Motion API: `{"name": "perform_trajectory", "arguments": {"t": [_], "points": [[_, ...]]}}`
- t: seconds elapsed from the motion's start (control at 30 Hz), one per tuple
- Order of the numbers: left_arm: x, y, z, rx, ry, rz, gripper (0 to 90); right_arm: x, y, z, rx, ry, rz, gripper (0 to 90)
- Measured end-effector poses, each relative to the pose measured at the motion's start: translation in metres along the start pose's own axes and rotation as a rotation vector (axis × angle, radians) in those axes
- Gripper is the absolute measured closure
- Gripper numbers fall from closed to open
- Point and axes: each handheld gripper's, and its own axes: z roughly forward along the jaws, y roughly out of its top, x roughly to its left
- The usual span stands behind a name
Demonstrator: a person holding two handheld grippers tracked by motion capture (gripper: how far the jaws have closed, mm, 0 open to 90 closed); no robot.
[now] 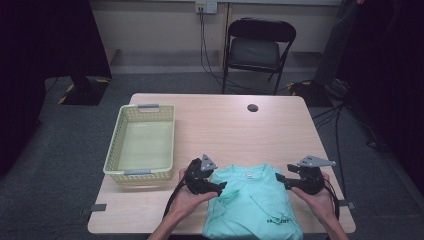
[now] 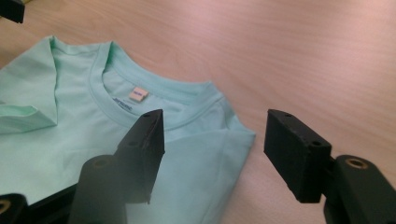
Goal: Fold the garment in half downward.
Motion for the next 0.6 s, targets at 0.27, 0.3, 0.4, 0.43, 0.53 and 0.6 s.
{"name": "perform_trajectory", "arguments": {"t": [0.27,0.3,0.4,0.43,0.53,0.6], "points": [[0.005,-0.013,0.011,0.033,-0.019,-0.044,21.3,-0.011,-0.015,0.013,0.029,-0.014,0.012,45.2],[0.005,-0.013,0.012,0.033,-0.015,-0.039,21.3,-0.012,-0.017,0.014,0.036,-0.009,0.019,46.0],[0.005,-0.014,0.015,0.036,-0.007,-0.040,21.5,-0.016,-0.022,0.021,0.053,-0.015,0.027,47.9],[0.005,-0.015,0.016,0.040,0.003,-0.039,21.5,-0.017,-0.023,0.023,0.056,-0.014,0.029,48.5],[0.008,-0.018,0.018,0.060,0.017,-0.038,21.7,-0.018,-0.025,0.027,0.055,0.010,0.037,48.7],[0.010,-0.019,0.019,0.058,0.020,-0.042,22.6,-0.016,-0.025,0.029,0.061,0.005,0.028,48.3]]}}
